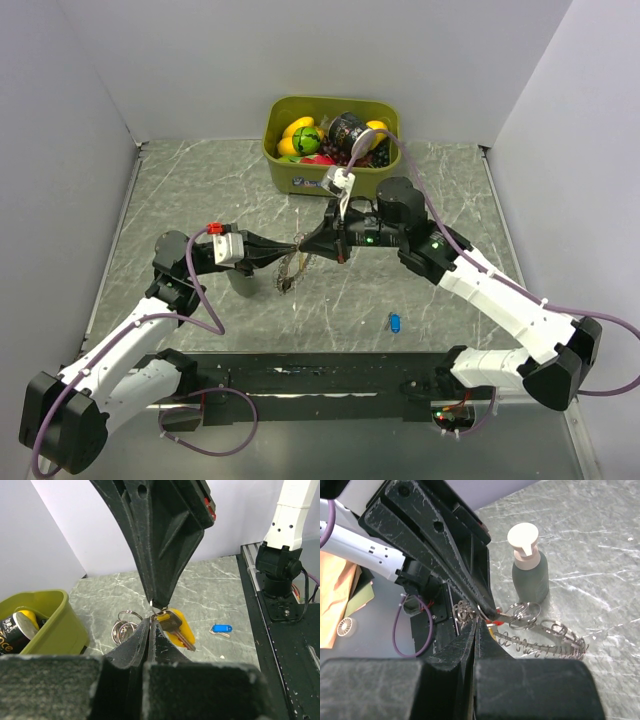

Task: Put the keys on the keyring

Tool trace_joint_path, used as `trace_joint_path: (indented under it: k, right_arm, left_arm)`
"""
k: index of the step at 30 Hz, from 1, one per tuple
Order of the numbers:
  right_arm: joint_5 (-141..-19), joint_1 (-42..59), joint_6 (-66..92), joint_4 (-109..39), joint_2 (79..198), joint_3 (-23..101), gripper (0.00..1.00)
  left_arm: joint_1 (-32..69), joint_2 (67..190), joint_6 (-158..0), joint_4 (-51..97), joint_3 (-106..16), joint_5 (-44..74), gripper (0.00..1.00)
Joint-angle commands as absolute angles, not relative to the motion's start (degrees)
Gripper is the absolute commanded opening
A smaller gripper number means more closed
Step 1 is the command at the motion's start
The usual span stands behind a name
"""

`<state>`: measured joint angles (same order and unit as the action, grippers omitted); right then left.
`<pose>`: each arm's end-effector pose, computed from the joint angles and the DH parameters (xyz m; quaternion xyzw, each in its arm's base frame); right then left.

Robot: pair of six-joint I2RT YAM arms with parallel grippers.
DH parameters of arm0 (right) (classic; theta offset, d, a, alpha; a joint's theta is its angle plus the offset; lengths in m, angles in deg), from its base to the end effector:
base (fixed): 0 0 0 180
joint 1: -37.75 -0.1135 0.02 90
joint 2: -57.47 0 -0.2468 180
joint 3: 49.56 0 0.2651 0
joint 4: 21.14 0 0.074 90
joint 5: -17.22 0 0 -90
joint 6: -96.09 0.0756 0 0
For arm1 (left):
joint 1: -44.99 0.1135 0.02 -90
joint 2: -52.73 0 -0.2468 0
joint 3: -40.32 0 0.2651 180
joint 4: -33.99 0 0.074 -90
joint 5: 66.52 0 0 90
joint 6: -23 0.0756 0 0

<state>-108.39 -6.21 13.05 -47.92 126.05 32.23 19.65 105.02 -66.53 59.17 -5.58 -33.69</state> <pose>0.1995 0.2536 0.3720 -0.4167 0.6494 0.4701 0.4285 0.1909 -0.1607 0.3163 0.4934 0.4114 -0.4258 0.6372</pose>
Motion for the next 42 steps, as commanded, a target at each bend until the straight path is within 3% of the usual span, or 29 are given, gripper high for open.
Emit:
trace_joint_path:
  k: [1,27,42]
  right_arm:
    - [-109.16,-6.37,12.68,-45.21,126.73,35.77,0.0]
    - [-105.03,-5.23,11.27,-47.23,124.88,31.02,0.0]
    - [-106.0,-5.05,12.5,-45.12,124.62,29.18,0.0]
  left_arm:
    - [19.33,104.06,-64.81,60.99,-8.27,-34.53,0.01]
    - [19.24,103.53,-66.47,63.28,-7.92,-34.53,0.01]
    - [19.24,104.15,-73.49,72.31,-6.43,-34.88,0.01]
